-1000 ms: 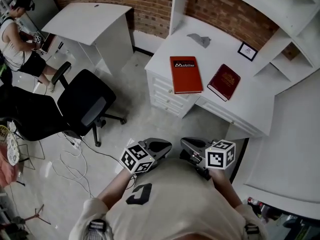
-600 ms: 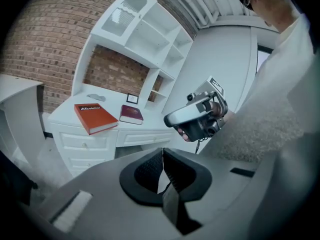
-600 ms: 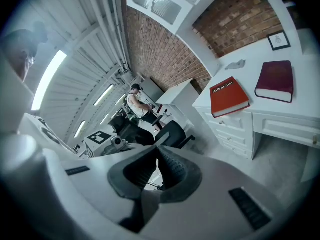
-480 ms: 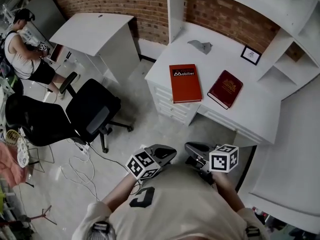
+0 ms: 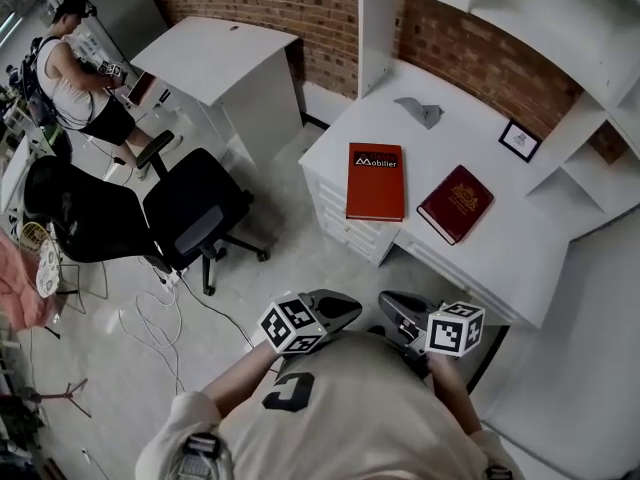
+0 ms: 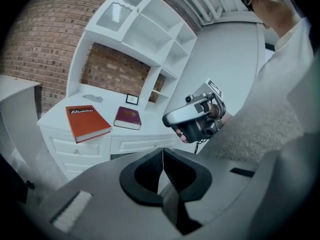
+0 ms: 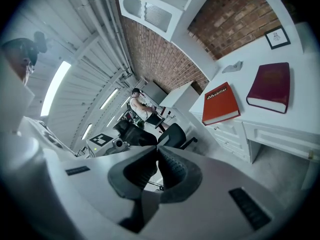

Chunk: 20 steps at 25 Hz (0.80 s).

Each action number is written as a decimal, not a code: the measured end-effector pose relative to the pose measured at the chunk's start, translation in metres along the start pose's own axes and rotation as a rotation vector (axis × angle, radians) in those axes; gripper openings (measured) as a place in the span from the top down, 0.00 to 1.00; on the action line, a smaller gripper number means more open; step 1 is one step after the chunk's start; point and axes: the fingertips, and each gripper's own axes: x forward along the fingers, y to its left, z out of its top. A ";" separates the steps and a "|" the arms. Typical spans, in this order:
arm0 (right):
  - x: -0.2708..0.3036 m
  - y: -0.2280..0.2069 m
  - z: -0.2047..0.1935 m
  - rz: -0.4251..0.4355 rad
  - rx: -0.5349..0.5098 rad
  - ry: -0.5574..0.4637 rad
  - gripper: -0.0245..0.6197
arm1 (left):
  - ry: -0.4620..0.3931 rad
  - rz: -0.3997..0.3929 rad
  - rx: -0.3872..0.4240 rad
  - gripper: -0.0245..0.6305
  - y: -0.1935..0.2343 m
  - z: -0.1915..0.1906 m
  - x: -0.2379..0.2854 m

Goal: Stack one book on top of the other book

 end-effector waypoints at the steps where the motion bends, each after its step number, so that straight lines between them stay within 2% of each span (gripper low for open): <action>1: -0.004 -0.003 0.002 0.004 -0.007 0.007 0.95 | -0.004 0.004 -0.009 0.95 -0.001 0.002 0.005; 8: -0.034 -0.028 0.010 0.037 0.003 0.021 0.95 | 0.015 0.025 0.008 0.95 -0.012 0.018 0.044; 12: -0.039 -0.035 0.020 0.082 -0.007 0.025 0.95 | 0.022 0.081 0.032 0.95 -0.010 0.029 0.051; 15: -0.040 -0.037 0.024 0.115 -0.023 0.049 0.95 | 0.037 0.102 0.026 0.95 -0.010 0.033 0.058; 20: -0.046 -0.048 0.020 0.152 0.011 0.070 0.95 | 0.075 0.122 0.012 0.95 -0.014 0.031 0.068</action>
